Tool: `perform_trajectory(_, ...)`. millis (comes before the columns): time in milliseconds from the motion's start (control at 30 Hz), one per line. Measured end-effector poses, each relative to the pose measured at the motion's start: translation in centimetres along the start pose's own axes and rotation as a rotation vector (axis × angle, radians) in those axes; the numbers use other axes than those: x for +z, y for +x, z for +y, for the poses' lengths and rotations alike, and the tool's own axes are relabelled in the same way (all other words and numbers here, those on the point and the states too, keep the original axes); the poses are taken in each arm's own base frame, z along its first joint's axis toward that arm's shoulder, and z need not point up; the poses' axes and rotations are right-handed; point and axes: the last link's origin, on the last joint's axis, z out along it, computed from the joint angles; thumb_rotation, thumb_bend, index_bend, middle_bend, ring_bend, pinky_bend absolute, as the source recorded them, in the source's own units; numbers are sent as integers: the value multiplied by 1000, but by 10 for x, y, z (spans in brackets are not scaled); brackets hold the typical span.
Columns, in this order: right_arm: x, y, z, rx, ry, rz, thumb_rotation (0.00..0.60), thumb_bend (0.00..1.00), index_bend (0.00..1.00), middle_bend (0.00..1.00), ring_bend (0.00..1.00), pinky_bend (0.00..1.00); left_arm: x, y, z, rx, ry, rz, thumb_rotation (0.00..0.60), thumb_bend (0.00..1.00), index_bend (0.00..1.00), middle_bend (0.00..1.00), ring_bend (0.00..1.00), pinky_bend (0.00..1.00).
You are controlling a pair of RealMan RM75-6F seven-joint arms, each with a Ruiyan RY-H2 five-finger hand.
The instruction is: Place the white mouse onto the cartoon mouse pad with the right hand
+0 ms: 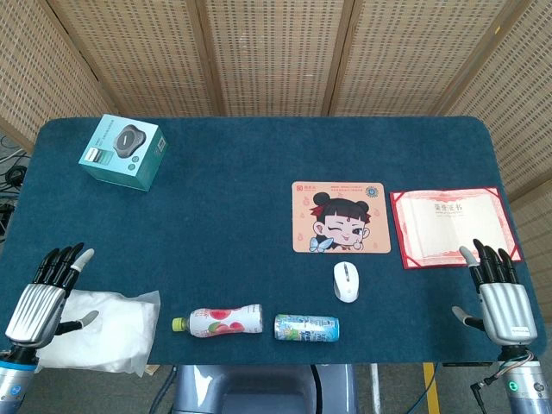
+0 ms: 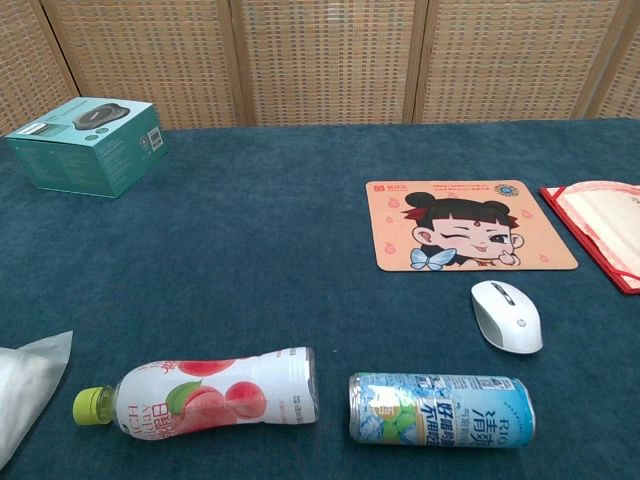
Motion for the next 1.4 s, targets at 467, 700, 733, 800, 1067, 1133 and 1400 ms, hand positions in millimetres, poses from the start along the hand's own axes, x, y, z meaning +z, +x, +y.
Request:
perform_trajectory(467, 1, -4, -1, -14, 4, -17, 600, 0, 42, 0, 0, 0, 1, 0, -1, 1, 2, -2, 600, 152, 0, 0, 0, 0)
perform_trajectory(700, 1, -6, -2, -14, 4, -21, 600, 0, 42, 0, 0, 0, 0, 0, 0, 2, -2, -2, 600, 152, 0, 0, 0, 0)
perform_trajectory(733, 1, -6, -2, -15, 4, -22, 600, 0, 42, 0, 0, 0, 0, 0, 0, 1, -2, -2, 600, 152, 0, 0, 0, 0)
perform_trajectory(800, 1, -8, -3, -17, 5, -28, 600, 0, 42, 0, 0, 0, 0, 0, 0, -1, -1, 0, 600, 152, 0, 0, 0, 0)
perform_trajectory(1067, 5, -16, -14, -22, 27, -51, 600, 0, 42, 0, 0, 0, -1, 0, 0, -5, -2, -5, 600, 151, 0, 0, 0, 0)
perform_trajectory(1133, 6, -20, -18, -21, 36, -63, 600, 0, 42, 0, 0, 0, -1, 0, 0, -5, -4, -6, 600, 151, 0, 0, 0, 0)
perform_trajectory(1400, 19, -39, -39, -12, 60, -126, 600, 0, 42, 0, 0, 0, -1, 0, 0, -9, -4, -7, 600, 152, 0, 0, 0, 0)
